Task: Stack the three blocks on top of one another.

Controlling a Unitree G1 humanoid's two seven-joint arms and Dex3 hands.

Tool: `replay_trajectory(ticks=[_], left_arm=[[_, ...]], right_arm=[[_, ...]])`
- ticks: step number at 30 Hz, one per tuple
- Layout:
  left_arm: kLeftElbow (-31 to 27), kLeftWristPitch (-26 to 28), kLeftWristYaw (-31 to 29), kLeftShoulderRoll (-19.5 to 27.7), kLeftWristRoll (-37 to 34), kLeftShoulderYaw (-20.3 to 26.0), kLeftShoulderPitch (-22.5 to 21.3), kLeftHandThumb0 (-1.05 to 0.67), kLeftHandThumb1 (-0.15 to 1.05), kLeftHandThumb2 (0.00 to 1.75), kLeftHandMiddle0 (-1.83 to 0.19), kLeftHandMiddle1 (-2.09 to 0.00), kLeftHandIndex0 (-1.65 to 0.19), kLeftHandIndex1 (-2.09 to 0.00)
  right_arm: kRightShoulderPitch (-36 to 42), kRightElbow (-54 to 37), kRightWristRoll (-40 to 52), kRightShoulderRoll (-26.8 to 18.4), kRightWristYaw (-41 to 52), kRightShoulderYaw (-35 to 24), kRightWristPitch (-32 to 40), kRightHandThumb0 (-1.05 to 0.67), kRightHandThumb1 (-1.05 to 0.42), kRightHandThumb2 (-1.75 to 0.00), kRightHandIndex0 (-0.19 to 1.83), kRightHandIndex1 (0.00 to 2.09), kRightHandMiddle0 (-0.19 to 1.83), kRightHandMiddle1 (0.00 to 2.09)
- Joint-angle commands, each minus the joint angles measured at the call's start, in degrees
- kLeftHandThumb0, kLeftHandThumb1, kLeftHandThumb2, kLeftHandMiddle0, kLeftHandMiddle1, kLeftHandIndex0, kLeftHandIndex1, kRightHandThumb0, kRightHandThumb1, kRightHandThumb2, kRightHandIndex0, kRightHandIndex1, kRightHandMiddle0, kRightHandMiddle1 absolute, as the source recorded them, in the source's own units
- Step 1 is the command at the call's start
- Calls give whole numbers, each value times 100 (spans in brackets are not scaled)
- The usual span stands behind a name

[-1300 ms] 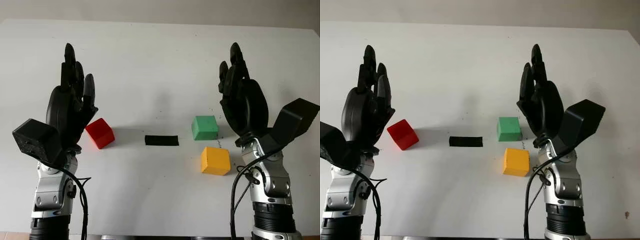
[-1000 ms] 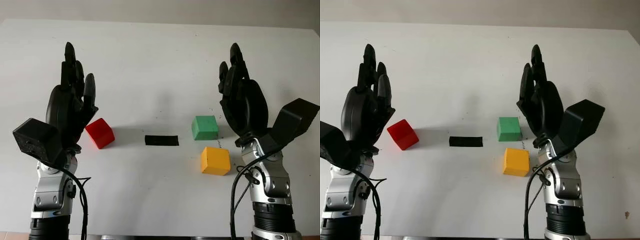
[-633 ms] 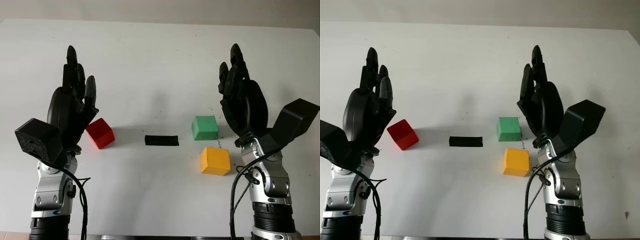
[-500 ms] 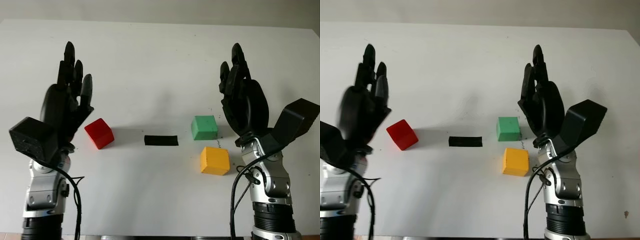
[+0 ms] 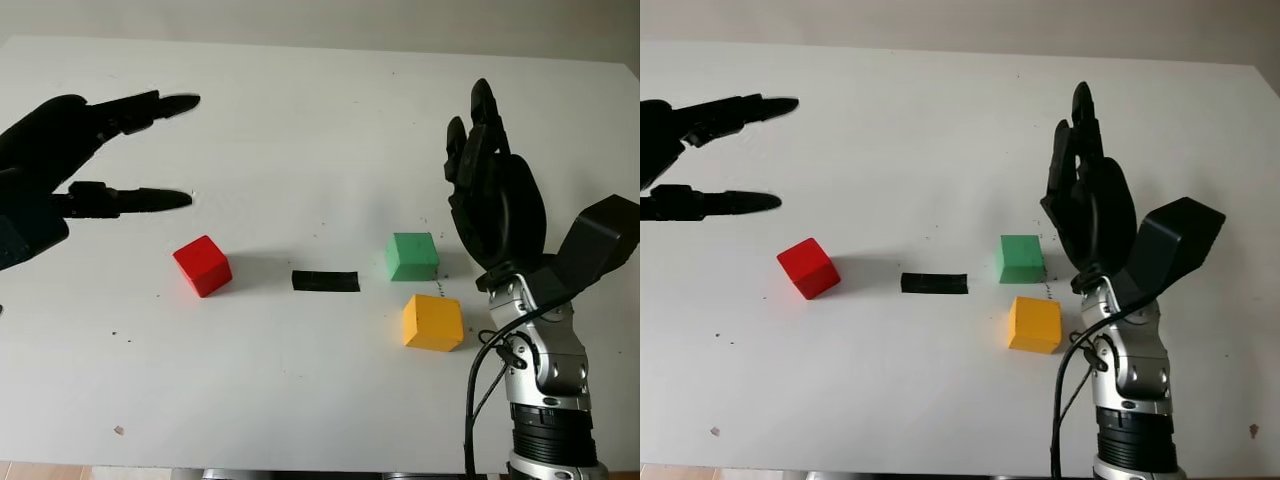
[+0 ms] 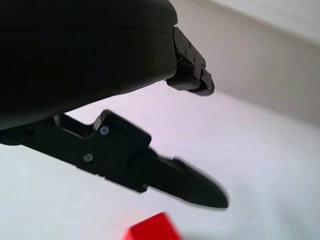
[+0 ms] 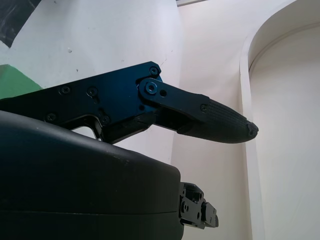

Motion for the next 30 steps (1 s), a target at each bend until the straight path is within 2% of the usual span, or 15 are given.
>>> replay_trajectory(ticks=[1,3,7,10,19,24,30], left_arm=[[-134,-239,-187,311,141,-132,-89,-66,75,3,-4,-4,-40,-7],[-113,-408,-258,372,200,-151,-94,-65,74,3,-3,-4,-41,-7],[243,-1579,-253,676,709,-397,-113,-70,76,5,2,-3,-39,-5],[330,-2026,-237,731,1019,-562,-149,-70,75,5,4,-4,-39,-5],[428,-2775,102,599,1721,-845,-27,-64,78,6,6,-4,-40,-6],[601,-3150,370,466,1875,-944,59,-64,79,6,5,-5,-44,-7],[845,-3651,901,391,2523,-1105,112,-71,84,7,7,-5,-47,-7]], right_arm=[[12,-139,25,-73,16,-39,18,-76,-105,-75,-19,0,-19,0],[14,-142,41,-75,18,-40,25,-76,-105,-75,-19,0,-19,0],[-7,-112,8,-45,-41,-15,14,-76,-105,-75,-19,0,-19,0],[-10,-111,-11,-49,-63,7,17,-76,-105,-75,-19,0,-19,0],[10,-160,28,-48,-99,-5,64,-75,-105,-75,-19,0,-19,0],[35,-187,39,-69,-83,-8,82,-75,-105,-75,-19,0,-19,0],[51,-179,42,-38,-99,4,92,-74,-105,-74,-19,0,-19,0]])
